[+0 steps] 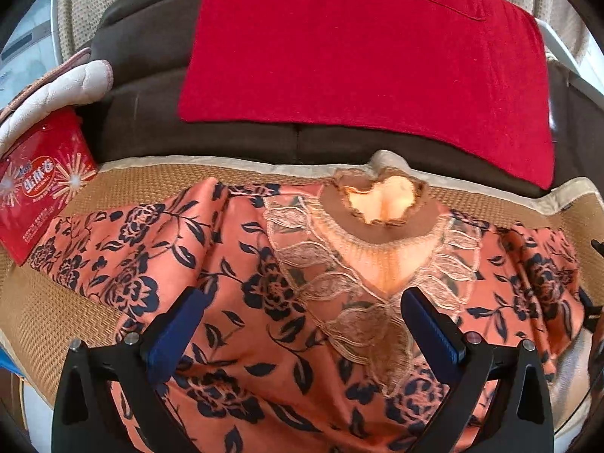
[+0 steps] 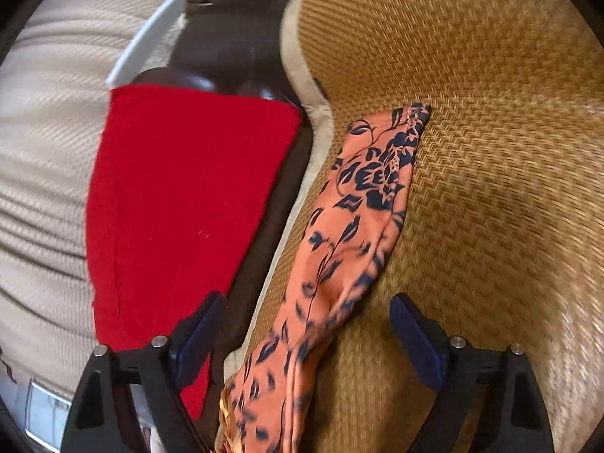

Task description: Fold small clothes

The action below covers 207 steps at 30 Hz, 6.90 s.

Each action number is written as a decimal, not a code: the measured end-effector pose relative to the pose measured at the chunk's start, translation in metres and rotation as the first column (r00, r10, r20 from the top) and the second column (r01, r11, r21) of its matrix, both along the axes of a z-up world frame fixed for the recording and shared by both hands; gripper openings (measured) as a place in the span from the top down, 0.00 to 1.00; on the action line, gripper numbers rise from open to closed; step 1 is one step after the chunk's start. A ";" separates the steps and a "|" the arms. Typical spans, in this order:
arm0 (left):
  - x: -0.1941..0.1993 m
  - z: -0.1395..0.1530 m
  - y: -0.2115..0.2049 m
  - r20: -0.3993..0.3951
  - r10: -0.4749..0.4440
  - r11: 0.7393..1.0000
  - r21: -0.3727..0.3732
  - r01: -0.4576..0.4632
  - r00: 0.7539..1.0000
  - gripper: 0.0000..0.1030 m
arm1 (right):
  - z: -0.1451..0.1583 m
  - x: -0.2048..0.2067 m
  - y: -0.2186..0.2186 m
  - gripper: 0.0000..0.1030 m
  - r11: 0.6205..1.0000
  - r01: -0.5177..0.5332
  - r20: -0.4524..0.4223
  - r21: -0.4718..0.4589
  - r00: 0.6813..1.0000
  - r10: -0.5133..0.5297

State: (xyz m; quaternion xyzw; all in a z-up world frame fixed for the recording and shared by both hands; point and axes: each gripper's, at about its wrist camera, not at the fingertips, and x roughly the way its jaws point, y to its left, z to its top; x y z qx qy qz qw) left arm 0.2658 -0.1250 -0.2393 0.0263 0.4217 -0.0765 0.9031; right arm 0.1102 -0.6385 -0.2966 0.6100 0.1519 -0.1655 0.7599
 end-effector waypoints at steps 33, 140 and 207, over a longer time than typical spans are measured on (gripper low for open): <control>0.026 0.019 0.117 0.108 0.235 0.972 -0.005 -0.236 0.966 0.00 | 0.029 0.120 0.317 0.79 0.610 -0.772 -0.045 -0.177 0.626 0.779; 0.018 0.038 0.248 0.213 0.480 0.869 0.021 -0.495 0.851 0.00 | 0.057 0.180 0.365 0.40 0.455 -0.687 -0.419 -0.567 0.716 0.559; 0.066 0.059 0.113 0.122 -0.068 0.883 -0.455 0.117 0.990 0.93 | 0.084 0.122 0.246 0.40 0.679 -0.536 -0.246 -0.502 0.841 0.482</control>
